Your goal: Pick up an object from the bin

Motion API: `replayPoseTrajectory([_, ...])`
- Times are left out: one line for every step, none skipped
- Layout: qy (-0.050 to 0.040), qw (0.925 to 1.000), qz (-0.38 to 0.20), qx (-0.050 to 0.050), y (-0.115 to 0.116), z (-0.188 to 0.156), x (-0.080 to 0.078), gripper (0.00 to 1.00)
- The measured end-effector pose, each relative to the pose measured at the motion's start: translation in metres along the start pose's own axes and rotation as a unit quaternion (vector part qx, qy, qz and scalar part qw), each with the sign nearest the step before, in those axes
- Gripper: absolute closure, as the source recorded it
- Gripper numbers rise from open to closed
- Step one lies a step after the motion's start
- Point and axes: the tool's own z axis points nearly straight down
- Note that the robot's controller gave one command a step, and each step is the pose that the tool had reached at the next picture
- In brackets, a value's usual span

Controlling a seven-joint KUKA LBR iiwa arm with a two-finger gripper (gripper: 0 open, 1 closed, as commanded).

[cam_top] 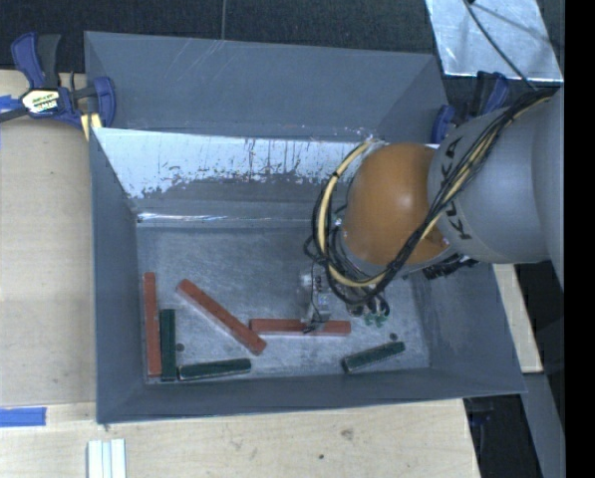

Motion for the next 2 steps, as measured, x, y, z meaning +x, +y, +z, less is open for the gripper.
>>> replayPoseTrajectory([0.0,1.0,0.0,0.0,0.0,0.0,0.0,0.0])
replayPoseTrajectory([0.0,1.0,0.0,0.0,0.0,0.0,0.0,1.0])
